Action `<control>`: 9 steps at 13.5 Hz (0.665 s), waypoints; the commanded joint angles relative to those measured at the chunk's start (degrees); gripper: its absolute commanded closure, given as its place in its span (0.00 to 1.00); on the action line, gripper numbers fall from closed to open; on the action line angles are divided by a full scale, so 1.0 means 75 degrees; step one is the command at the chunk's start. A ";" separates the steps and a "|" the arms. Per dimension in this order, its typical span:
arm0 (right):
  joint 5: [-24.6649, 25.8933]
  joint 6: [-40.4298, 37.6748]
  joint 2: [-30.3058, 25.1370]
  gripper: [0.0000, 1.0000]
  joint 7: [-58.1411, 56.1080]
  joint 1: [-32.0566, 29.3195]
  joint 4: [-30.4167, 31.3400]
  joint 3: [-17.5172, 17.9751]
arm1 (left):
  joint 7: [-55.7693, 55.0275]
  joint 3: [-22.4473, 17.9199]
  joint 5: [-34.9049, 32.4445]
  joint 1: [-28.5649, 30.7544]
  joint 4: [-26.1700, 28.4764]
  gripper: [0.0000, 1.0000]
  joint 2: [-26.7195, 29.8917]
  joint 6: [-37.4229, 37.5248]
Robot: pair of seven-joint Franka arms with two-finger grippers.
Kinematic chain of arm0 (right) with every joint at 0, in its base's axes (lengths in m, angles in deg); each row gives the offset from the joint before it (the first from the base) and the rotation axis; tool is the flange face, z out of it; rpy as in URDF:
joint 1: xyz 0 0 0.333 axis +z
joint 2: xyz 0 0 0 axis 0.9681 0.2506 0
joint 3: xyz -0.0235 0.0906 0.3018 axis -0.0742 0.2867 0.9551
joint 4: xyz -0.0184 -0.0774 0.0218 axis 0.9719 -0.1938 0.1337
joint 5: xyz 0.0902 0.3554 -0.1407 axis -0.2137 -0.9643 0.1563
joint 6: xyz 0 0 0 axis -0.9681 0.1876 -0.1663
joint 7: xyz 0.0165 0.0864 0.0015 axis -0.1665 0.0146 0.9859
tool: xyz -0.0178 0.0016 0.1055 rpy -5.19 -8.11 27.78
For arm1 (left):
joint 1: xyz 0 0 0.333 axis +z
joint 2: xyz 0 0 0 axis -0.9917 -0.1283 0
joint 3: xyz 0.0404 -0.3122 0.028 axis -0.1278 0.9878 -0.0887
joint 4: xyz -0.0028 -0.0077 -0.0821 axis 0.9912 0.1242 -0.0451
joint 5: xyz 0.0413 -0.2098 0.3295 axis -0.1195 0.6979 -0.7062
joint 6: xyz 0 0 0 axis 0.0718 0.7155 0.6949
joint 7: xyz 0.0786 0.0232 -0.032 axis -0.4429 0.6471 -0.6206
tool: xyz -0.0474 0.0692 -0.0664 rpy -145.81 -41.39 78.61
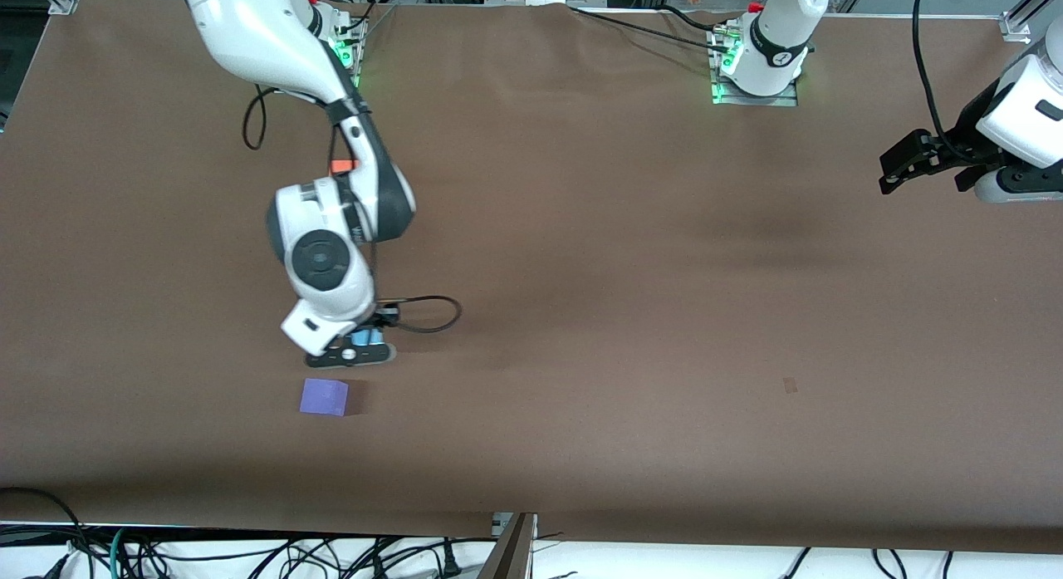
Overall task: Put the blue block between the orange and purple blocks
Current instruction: 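Carry the blue cube with the right gripper toward the orange and purple cubes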
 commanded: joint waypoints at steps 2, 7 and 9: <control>-0.0100 0.1495 -0.1895 0.84 0.0191 0.0110 0.3060 -0.0365 | -0.0049 0.0036 -0.0156 -0.0040 -0.0256 0.00 -0.0124 0.0123; -0.0112 0.3618 -0.2295 0.84 0.0411 0.0110 0.4775 -0.0530 | -0.0049 0.0036 -0.0145 -0.0051 -0.0256 0.00 -0.0124 0.0111; -0.0100 0.3936 -0.2284 0.84 0.0741 0.0121 0.4906 -0.0495 | -0.0049 0.0047 -0.0157 -0.0145 -0.0268 0.00 -0.0124 0.0111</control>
